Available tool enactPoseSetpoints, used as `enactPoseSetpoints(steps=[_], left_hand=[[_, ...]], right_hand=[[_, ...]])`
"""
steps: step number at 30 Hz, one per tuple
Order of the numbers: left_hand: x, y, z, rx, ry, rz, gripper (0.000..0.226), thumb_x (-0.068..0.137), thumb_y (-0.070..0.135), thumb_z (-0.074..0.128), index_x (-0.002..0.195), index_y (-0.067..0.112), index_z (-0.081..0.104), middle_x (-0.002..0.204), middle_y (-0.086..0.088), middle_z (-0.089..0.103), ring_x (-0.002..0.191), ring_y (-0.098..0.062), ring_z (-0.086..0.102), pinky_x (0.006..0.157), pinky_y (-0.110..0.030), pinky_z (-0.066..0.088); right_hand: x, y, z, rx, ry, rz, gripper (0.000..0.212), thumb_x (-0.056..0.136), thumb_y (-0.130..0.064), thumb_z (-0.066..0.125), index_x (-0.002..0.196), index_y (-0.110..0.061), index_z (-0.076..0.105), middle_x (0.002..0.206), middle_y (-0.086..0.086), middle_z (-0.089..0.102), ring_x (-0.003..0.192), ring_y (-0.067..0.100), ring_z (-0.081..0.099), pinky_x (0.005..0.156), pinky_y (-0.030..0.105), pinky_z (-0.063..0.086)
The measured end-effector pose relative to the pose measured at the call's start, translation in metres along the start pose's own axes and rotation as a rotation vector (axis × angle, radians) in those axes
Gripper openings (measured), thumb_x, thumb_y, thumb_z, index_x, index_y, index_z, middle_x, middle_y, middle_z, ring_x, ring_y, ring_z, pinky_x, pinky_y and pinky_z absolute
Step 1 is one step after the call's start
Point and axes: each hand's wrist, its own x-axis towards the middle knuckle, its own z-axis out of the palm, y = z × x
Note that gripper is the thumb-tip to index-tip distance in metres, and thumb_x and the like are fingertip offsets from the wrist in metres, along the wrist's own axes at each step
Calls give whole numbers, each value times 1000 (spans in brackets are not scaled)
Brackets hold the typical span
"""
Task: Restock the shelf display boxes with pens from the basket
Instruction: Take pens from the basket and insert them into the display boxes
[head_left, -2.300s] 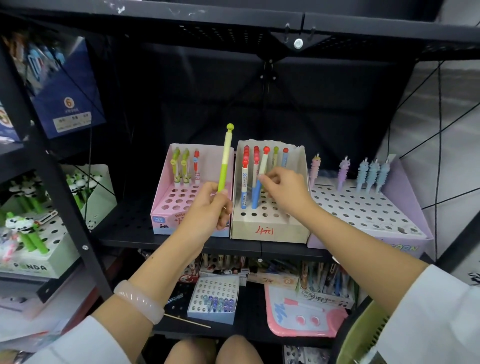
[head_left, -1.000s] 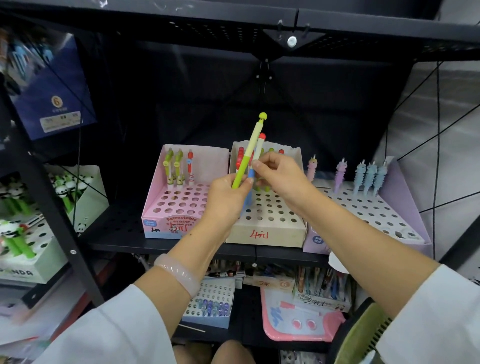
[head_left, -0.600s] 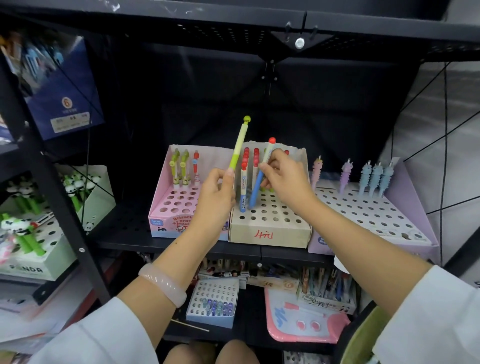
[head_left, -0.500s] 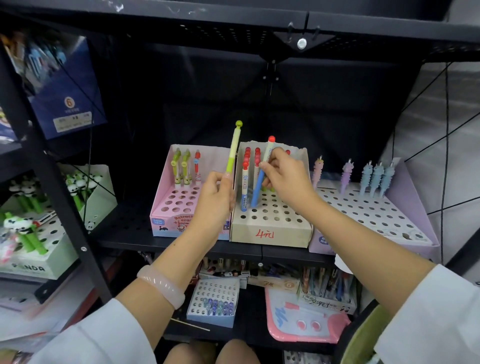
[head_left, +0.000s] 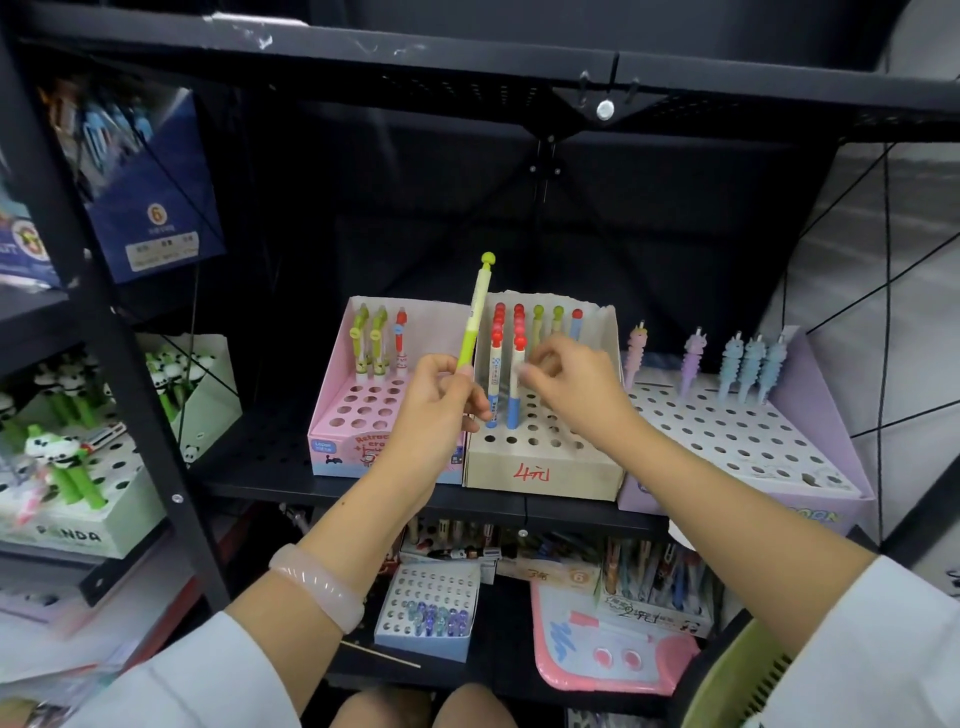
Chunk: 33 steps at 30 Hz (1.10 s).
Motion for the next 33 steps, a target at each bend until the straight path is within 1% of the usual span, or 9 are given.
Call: enactPoseSetpoints(steps=[4,8,12,15,18,21,23,27,33], left_hand=[[-3,6,10,-7,-46,-10,10,99,17,39,91,19,45,54,12,61,56,-1,59,51,-15,47],[-5,11,18,25,-91,8,9,98,18,42,93,19,49,61,12,65,61,2,61,56,-12,47],[-3,12,9,212,-31,102,11,96,20,48,102,26,54,92,18,61,80,21,52,70,2,39],[1,9,-3,323,31,130,17,94,17,50,107,28,54,101,26,53,91,17,49,75,2,37],[6,1,-9,430,20,63,34,93,18,50,126,24,49,117,16,47,108,0,43,87,-12,34],[8,-6,-12,474,-23,-3,43,92,21,52,135,24,42,127,11,45,114,-1,37,96,-25,33],[8,-11,-13,486,-38,-12,44,92,21,52,135,22,42,133,7,46,114,0,36,96,-23,30],[6,-13,-16,491,-38,-25,42,92,22,52,133,22,43,128,11,47,111,2,39,93,-20,28],[3,-11,-15,467,-79,-36,40,92,20,52,131,22,45,118,17,45,112,1,41,92,-18,29]], right_hand=[[0,-29,-18,426,27,-25,12,95,-25,51,87,-25,60,74,-9,58,56,-6,53,52,11,44],[-1,-38,-24,489,-69,-22,19,95,-21,52,86,-11,65,74,3,58,55,0,51,51,14,45],[13,-21,-42,548,228,43,17,97,-20,47,82,-22,55,69,-3,60,55,-1,57,53,15,49],[23,2,-46,332,361,71,16,96,-23,48,81,-20,51,74,1,65,59,2,62,61,22,53],[25,17,-32,121,279,102,12,96,-23,49,91,-13,53,81,7,68,75,19,67,81,42,53],[23,20,-12,9,194,84,17,97,-24,47,96,-10,56,80,7,68,76,23,66,87,34,42],[23,19,-5,-128,184,48,20,97,-25,45,96,-8,56,75,6,66,69,20,62,78,33,28],[35,15,-3,-182,159,36,22,98,-25,44,96,-6,53,62,-4,48,51,10,45,50,28,33],[36,13,1,-187,186,40,25,99,-24,42,103,-2,53,71,7,54,61,22,54,60,37,49]])
